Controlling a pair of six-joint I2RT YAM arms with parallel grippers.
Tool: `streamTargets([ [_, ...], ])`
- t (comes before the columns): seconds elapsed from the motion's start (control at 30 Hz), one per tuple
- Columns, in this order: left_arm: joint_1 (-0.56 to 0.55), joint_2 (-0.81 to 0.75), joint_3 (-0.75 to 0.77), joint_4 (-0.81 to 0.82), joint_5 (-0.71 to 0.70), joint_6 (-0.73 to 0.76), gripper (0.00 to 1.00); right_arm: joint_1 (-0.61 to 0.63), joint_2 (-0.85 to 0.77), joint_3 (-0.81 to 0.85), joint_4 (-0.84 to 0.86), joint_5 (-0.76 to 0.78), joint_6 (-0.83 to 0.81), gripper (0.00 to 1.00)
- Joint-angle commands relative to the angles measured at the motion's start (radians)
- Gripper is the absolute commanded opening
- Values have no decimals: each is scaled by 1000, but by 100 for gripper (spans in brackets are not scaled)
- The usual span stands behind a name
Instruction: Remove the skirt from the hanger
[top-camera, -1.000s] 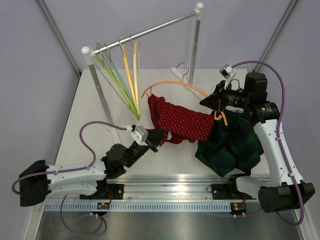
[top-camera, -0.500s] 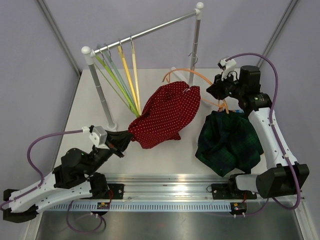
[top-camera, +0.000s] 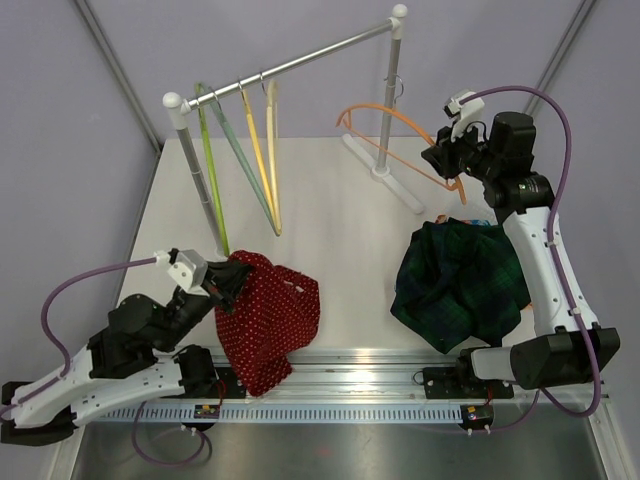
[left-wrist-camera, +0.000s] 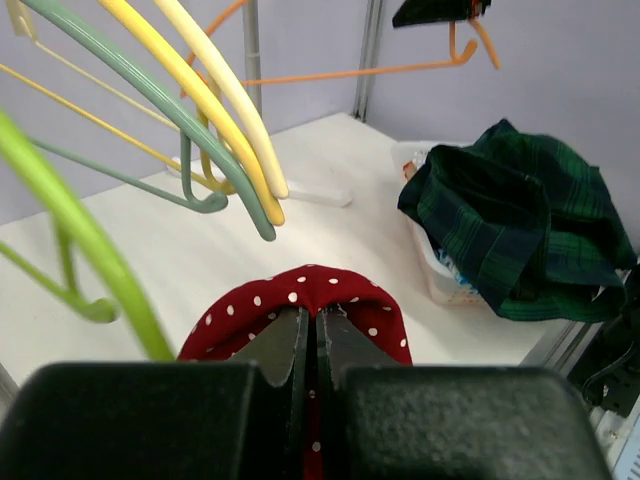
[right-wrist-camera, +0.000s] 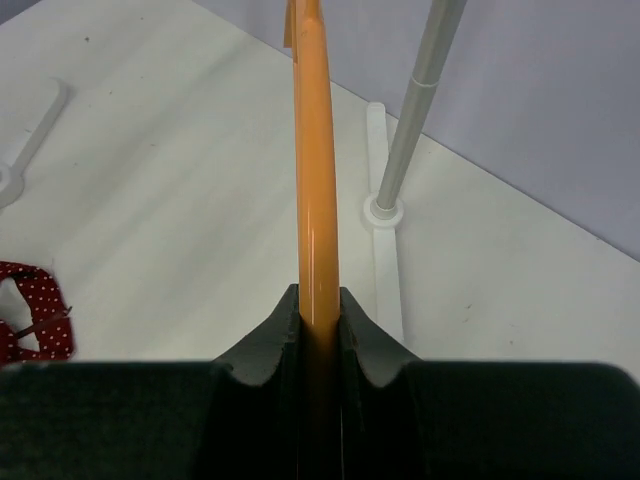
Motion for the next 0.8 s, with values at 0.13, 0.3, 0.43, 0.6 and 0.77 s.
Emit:
streamTargets([
  [0.13, -5, 129, -117, 255, 37, 23, 0, 29, -32, 88, 41, -110, -2, 0],
  [0.3, -5, 220, -160, 406, 72, 24, 2, 96, 20, 217, -4, -50, -5, 0],
  [0.43, -5, 292, -104, 508, 89, 66, 2, 182, 91, 346, -30, 42, -25, 0],
  [0.6, -6, 413, 59, 569, 153, 115, 2, 253, 218, 512, -80, 113, -19, 0],
  [0.77, -5, 468, 70, 559, 195, 87, 16, 302, 322, 624, -131, 170, -25, 0],
])
